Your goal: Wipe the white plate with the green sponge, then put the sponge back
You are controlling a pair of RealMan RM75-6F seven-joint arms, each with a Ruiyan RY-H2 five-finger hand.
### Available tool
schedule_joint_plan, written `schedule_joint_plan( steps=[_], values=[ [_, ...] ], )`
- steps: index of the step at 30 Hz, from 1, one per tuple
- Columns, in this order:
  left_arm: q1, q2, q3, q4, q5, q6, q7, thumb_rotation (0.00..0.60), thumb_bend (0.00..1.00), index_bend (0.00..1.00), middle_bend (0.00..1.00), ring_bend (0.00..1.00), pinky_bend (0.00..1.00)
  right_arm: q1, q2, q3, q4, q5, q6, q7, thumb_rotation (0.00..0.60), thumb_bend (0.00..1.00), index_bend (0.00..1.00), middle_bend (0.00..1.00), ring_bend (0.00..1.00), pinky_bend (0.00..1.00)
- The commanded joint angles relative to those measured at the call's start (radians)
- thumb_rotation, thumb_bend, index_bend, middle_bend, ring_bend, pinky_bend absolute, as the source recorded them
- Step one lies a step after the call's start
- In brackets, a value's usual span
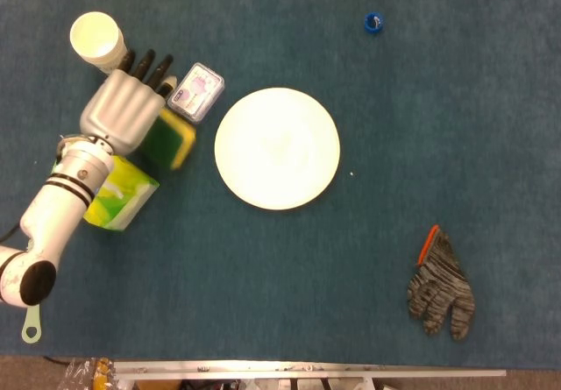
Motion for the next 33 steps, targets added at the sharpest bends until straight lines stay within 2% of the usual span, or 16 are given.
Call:
schedule_joint_plan(
  steps=[1, 12, 25, 33],
  values=[
    [0.013, 0.009, -0.009, -0.013, 0.003, 0.015, -0.020, 0.600, 0.24, 0.06, 0.00, 0.00, 0.06, -0.001, 0.000, 0.000, -0.002, -0.001, 0.002, -0.001, 0.600, 0.20, 0.00, 0.02, 0.00, 0.21],
    [0.130, 0.100, -0.042, -0.124, 0.100, 0.157, -0.201, 0.600, 0.24, 0.07, 0.00, 0.00, 0.06, -0.010, 0.004, 0.000, 0.001, 0.014, 0.007, 0.001, 0.600, 0.20, 0.00, 0.02, 0.00, 0.21],
    [0.367, 0.209, 0.005, -0.212, 0.198, 0.373, -0.382, 0.600, 0.24, 0.07, 0.00, 0.00, 0.06, -0.031, -0.006, -0.005, 0.018, 0.027, 0.031, -0.028, 0.600, 0.20, 0.00, 0.02, 0.00, 0.21],
    [0.496, 0.244, 0.023, -0.220, 0.220, 0.475, -0.431, 0.600, 0.24, 0.07, 0.00, 0.00, 0.06, -0.036, -0.013, -0.008, 0.032, 0.029, 0.031, -0.025, 0.600, 0.20, 0.00, 0.02, 0.00, 0.21]
  ],
)
